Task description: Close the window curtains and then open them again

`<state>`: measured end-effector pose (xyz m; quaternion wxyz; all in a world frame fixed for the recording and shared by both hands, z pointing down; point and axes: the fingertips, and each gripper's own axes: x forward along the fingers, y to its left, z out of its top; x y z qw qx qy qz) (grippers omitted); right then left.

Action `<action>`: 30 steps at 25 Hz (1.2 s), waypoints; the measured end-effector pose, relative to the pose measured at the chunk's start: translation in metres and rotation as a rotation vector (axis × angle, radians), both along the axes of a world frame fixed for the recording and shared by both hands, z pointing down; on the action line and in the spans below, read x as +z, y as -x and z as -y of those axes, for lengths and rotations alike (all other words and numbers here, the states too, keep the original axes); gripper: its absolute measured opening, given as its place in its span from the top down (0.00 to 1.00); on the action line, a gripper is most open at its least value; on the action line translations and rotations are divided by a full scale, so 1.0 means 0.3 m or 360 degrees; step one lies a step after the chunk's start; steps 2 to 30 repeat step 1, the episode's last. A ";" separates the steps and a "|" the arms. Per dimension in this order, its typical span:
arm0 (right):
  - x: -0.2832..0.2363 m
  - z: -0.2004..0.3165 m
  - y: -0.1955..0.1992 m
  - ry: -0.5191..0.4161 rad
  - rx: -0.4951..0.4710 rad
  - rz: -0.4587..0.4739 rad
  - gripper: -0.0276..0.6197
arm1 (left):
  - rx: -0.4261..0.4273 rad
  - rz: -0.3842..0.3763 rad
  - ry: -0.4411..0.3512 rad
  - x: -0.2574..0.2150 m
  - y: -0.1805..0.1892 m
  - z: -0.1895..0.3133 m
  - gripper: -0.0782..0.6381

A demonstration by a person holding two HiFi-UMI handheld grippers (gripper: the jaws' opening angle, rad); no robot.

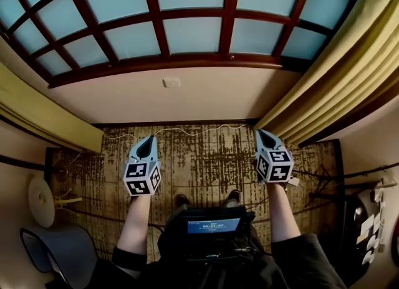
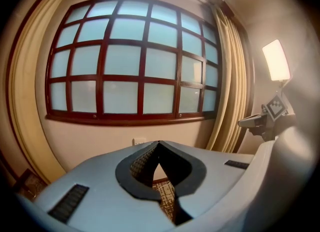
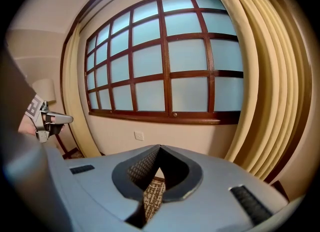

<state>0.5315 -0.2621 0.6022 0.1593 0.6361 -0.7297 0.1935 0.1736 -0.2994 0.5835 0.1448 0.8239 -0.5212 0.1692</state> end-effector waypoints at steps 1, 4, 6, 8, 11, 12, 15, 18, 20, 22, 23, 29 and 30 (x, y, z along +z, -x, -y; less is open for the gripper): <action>0.002 -0.002 -0.006 0.0001 0.0003 0.0001 0.94 | 0.0001 0.0001 0.0002 0.002 -0.005 -0.003 0.90; 0.002 -0.002 -0.006 0.0001 0.0003 0.0001 0.94 | 0.0001 0.0001 0.0002 0.002 -0.005 -0.003 0.90; 0.002 -0.002 -0.006 0.0001 0.0003 0.0001 0.94 | 0.0001 0.0001 0.0002 0.002 -0.005 -0.003 0.90; 0.002 -0.002 -0.006 0.0001 0.0003 0.0001 0.94 | 0.0001 0.0001 0.0002 0.002 -0.005 -0.003 0.90; 0.002 -0.002 -0.006 0.0001 0.0003 0.0001 0.94 | 0.0001 0.0001 0.0002 0.002 -0.005 -0.003 0.90; 0.002 -0.002 -0.006 0.0001 0.0003 0.0001 0.94 | 0.0001 0.0001 0.0002 0.002 -0.005 -0.003 0.90; 0.002 -0.002 -0.006 0.0001 0.0003 0.0001 0.94 | 0.0001 0.0001 0.0002 0.002 -0.005 -0.003 0.90; 0.002 -0.002 -0.006 0.0001 0.0003 0.0001 0.94 | 0.0001 0.0001 0.0002 0.002 -0.005 -0.003 0.90; 0.002 -0.002 -0.006 0.0001 0.0003 0.0001 0.94 | 0.0001 0.0001 0.0002 0.002 -0.005 -0.003 0.90; 0.002 -0.002 -0.006 0.0001 0.0003 0.0001 0.94 | 0.0001 0.0001 0.0002 0.002 -0.005 -0.003 0.90; 0.002 -0.002 -0.006 0.0001 0.0003 0.0001 0.94 | 0.0001 0.0001 0.0002 0.002 -0.005 -0.003 0.90; 0.002 -0.002 -0.006 0.0001 0.0003 0.0001 0.94 | 0.0001 0.0001 0.0002 0.002 -0.005 -0.003 0.90; 0.002 -0.002 -0.006 0.0001 0.0003 0.0001 0.94 | 0.0001 0.0001 0.0002 0.002 -0.005 -0.003 0.90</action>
